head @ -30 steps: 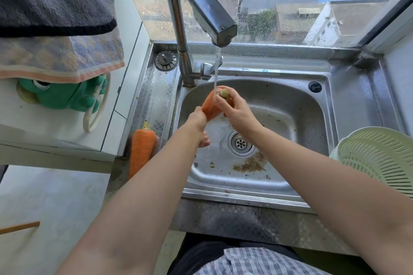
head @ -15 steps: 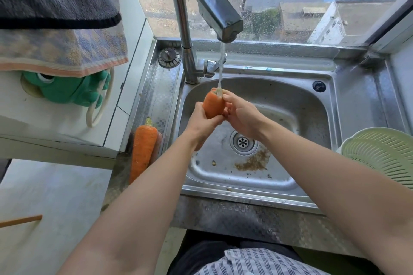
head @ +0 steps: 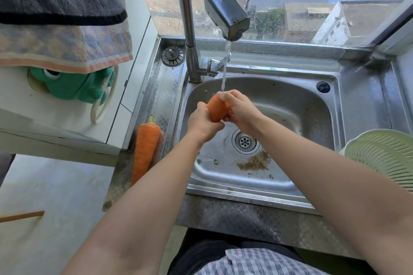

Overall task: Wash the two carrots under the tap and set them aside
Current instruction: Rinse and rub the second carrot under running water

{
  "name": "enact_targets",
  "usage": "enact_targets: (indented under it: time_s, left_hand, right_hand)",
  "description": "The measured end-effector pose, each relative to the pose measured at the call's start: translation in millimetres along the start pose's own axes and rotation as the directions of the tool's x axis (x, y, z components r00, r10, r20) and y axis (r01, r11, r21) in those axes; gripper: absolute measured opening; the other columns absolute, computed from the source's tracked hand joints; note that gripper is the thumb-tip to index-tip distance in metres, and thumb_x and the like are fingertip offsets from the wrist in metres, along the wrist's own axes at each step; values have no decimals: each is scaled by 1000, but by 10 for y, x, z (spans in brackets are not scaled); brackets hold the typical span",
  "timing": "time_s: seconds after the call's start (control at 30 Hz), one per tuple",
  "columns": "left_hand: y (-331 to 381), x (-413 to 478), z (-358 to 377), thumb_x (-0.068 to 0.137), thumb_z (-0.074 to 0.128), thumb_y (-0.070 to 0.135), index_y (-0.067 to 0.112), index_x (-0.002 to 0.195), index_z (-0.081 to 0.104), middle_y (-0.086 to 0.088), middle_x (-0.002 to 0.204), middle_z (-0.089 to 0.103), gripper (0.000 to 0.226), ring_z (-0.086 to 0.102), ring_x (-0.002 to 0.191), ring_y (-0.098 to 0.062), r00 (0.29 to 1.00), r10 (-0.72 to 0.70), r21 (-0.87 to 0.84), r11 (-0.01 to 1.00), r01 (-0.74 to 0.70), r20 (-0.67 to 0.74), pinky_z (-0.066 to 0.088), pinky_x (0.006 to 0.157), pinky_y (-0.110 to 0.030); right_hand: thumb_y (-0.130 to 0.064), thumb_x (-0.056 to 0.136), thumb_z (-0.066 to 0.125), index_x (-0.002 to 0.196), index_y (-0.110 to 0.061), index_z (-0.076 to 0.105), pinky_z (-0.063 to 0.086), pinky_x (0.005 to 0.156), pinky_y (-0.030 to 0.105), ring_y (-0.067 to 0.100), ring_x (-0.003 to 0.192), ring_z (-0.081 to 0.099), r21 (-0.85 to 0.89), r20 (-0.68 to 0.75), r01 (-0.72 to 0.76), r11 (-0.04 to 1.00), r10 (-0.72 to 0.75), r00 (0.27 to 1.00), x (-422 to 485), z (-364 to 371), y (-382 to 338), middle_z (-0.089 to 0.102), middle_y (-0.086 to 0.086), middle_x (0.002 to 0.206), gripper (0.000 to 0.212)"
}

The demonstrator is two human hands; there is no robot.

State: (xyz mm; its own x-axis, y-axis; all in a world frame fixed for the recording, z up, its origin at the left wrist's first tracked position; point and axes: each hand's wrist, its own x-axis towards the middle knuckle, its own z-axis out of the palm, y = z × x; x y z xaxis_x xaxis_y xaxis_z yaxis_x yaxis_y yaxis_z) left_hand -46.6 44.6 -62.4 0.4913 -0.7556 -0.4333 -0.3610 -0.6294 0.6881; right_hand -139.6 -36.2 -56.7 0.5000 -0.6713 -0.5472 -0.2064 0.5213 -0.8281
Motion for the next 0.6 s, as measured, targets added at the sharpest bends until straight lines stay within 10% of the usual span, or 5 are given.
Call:
enact_targets:
  time_s: [0.1,0.3,0.47,0.6]
  left_hand:
    - [45,1,2,71,75,14,6,108,44,-12,96,61,49,61,87,-31,999,41,125,991,-39,-19,51,77,-43]
    - [4,45,-75,73,75,18,6,113,45,-12,101,63,51,62,92,-33,998,18,195,981,-6,-58,49,75,-39]
    - [65,23,29,75,73,17,9,102,39,-12,98,62,45,61,91,-36,996,59,226,973,-43,-62,45,72,-38]
    - [41,33,30,71,76,17,8,108,42,-15,103,63,51,61,95,-36,996,53,213,976,-36,-72,49,82,-46]
  right_hand:
    - [-32,98,52,86,-15,53,45,55,27,18,73,53,-160,-130,14,987,-35,991,35,24,-52,54,5,84,20]
    - [-23,103,44,121,-6,58,55,69,25,17,88,61,-109,220,72,991,-47,974,7,-161,-44,61,10,104,28]
    - [-22,98,45,75,-16,59,47,45,26,27,76,57,-343,-118,110,933,-159,980,137,3,-56,57,11,88,28]
    - [-29,100,47,93,-6,66,52,49,28,26,74,61,-355,-84,118,927,-158,984,119,-43,-65,60,13,88,31]
